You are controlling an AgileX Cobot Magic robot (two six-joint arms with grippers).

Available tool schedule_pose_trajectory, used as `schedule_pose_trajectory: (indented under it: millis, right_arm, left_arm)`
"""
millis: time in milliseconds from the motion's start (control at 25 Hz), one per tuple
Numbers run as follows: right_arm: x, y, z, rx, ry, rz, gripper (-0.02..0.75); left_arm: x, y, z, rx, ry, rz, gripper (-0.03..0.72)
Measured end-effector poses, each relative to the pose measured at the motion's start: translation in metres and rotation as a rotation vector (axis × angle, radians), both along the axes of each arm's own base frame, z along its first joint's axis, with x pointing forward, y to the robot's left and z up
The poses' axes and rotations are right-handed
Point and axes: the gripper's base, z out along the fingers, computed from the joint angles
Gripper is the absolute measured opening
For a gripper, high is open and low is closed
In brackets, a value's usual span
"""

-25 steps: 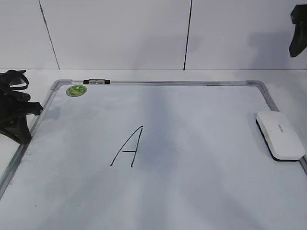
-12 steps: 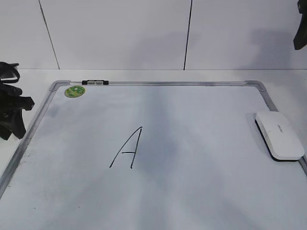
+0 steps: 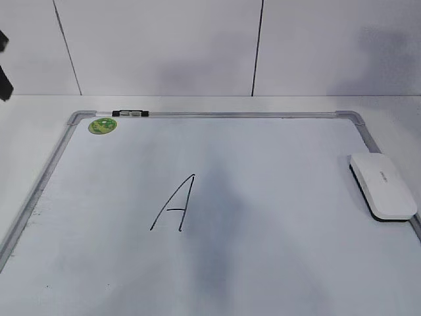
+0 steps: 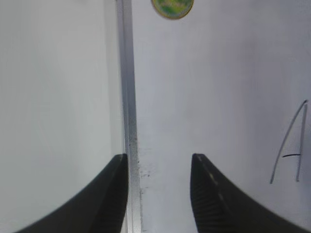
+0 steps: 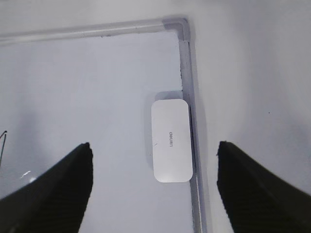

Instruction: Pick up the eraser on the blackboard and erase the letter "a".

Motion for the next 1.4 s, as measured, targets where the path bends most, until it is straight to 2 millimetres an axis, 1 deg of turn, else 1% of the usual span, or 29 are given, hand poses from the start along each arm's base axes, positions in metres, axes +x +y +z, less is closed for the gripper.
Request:
schedule_pose_trajectory:
  millis: [80, 160, 280, 440, 520, 640, 720, 920, 1000, 1080, 1200, 1280, 1400]
  right_arm:
    - [-0.019, -0.001, 0.011, 0.009, -0.043, -0.005, 0.632]
    - [-0.040, -0.002, 0.019, 0.021, -0.083, -0.011, 0.627]
    - [-0.068, -0.003, 0.024, 0.041, -0.121, -0.009, 0.621]
    - [-0.108, -0.006, 0.024, 0.045, -0.170, -0.009, 0.616]
    - [-0.126, -0.007, 0.020, 0.047, -0.187, -0.009, 0.615]
    - [-0.154, -0.009, 0.014, 0.051, -0.222, -0.010, 0.611]
    - [-0.173, -0.009, 0.008, 0.054, -0.244, 0.006, 0.603]
    - [-0.203, -0.008, -0.017, 0.062, -0.246, 0.058, 0.599]
    - [-0.213, -0.009, -0.027, 0.064, -0.251, 0.065, 0.598]
    - [-0.223, -0.010, -0.037, 0.074, -0.259, 0.069, 0.597]
    - [-0.234, -0.010, -0.050, 0.089, -0.259, 0.084, 0.597]
    - [-0.239, -0.010, -0.057, 0.097, -0.260, 0.100, 0.597]
    - [-0.248, -0.011, -0.067, 0.099, -0.274, 0.111, 0.596]
  left_arm:
    - [-0.014, -0.001, 0.024, -0.025, -0.063, -0.002, 0.326]
    - [-0.030, -0.002, 0.043, -0.046, -0.114, -0.005, 0.328]
    - [-0.051, -0.007, 0.063, -0.054, -0.165, -0.032, 0.328]
    - [-0.079, -0.024, 0.084, -0.049, -0.223, -0.115, 0.329]
    - [-0.094, -0.030, 0.093, -0.052, -0.251, -0.151, 0.329]
    - [-0.117, -0.030, 0.108, -0.053, -0.302, -0.175, 0.329]
    - [-0.136, -0.027, 0.118, -0.053, -0.328, -0.183, 0.329]
    - [-0.182, -0.018, 0.141, -0.061, -0.445, -0.188, 0.329]
    - [-0.204, -0.014, 0.149, -0.067, -0.504, -0.188, 0.329]
    - [-0.225, -0.010, 0.156, -0.072, -0.562, -0.188, 0.328]
    - [-0.256, -0.004, 0.156, -0.077, -0.621, -0.188, 0.328]
    - [-0.274, -0.001, 0.150, -0.084, -0.645, -0.190, 0.328]
    - [-0.294, 0.002, 0.135, -0.096, -0.650, -0.196, 0.326]
